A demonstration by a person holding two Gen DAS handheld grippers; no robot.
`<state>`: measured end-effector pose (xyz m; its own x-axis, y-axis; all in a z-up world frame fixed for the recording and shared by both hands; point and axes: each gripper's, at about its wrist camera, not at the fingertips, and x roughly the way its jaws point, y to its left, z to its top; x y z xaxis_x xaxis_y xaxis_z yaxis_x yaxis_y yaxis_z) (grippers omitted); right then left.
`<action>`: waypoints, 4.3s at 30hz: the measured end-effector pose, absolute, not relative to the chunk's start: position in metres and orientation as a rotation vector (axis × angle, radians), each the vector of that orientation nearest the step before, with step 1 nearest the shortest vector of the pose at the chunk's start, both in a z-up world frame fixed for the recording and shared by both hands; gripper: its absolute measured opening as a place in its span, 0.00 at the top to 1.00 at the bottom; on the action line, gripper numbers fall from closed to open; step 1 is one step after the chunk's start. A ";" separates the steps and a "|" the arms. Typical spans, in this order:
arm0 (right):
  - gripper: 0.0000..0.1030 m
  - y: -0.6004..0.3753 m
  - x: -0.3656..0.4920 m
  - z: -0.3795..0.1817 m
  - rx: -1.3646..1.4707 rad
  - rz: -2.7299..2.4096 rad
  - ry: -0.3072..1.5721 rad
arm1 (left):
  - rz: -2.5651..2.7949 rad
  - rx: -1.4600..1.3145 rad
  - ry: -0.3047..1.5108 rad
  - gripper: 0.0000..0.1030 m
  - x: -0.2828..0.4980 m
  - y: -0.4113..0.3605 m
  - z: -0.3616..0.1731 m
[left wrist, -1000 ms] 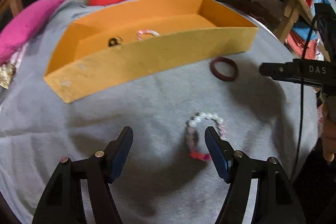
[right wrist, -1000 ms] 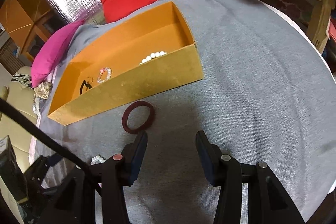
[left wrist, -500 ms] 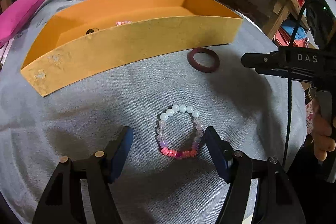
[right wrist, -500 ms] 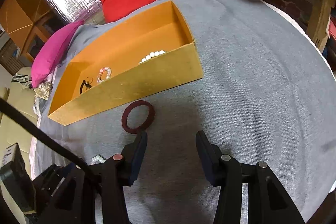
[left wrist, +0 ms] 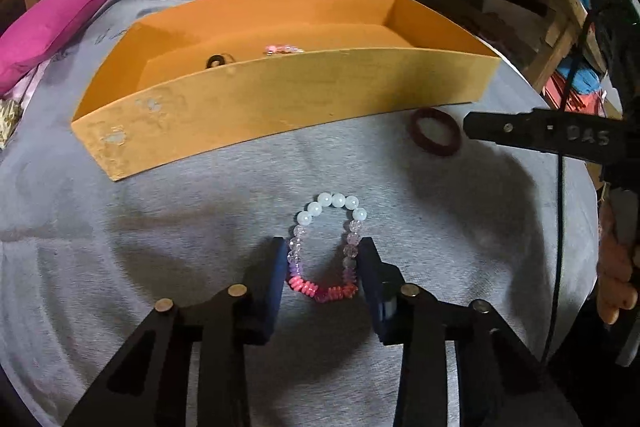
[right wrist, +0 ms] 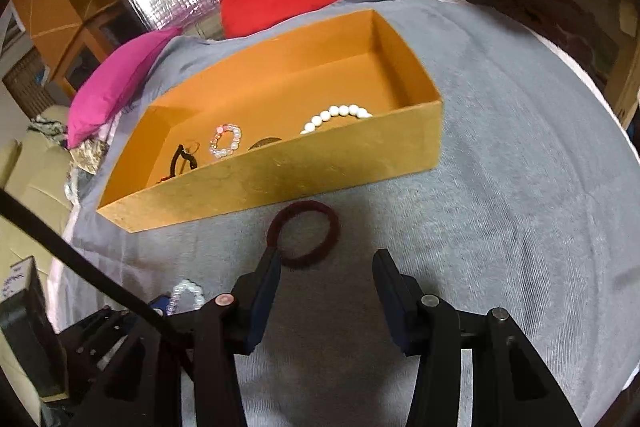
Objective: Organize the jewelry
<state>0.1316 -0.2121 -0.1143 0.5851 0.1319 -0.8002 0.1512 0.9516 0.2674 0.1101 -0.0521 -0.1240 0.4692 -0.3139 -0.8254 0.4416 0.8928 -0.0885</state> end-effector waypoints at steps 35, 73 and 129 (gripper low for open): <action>0.34 -0.236 0.115 -0.132 0.500 0.067 0.966 | -0.402 0.088 1.029 0.41 0.134 -0.019 -0.129; 0.00 -0.204 -0.038 -0.004 0.255 -0.148 0.054 | -0.306 0.087 0.890 0.41 0.121 -0.005 -0.097; 0.92 -0.205 0.133 -0.131 0.151 0.030 0.959 | -0.427 0.155 0.986 0.34 0.117 -0.023 -0.118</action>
<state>0.1335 -0.2053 -0.1306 0.5747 0.0926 -0.8131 0.0410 0.9891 0.1416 0.1166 -0.0235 -0.1180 0.4771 -0.2782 -0.8336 0.4168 0.9067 -0.0641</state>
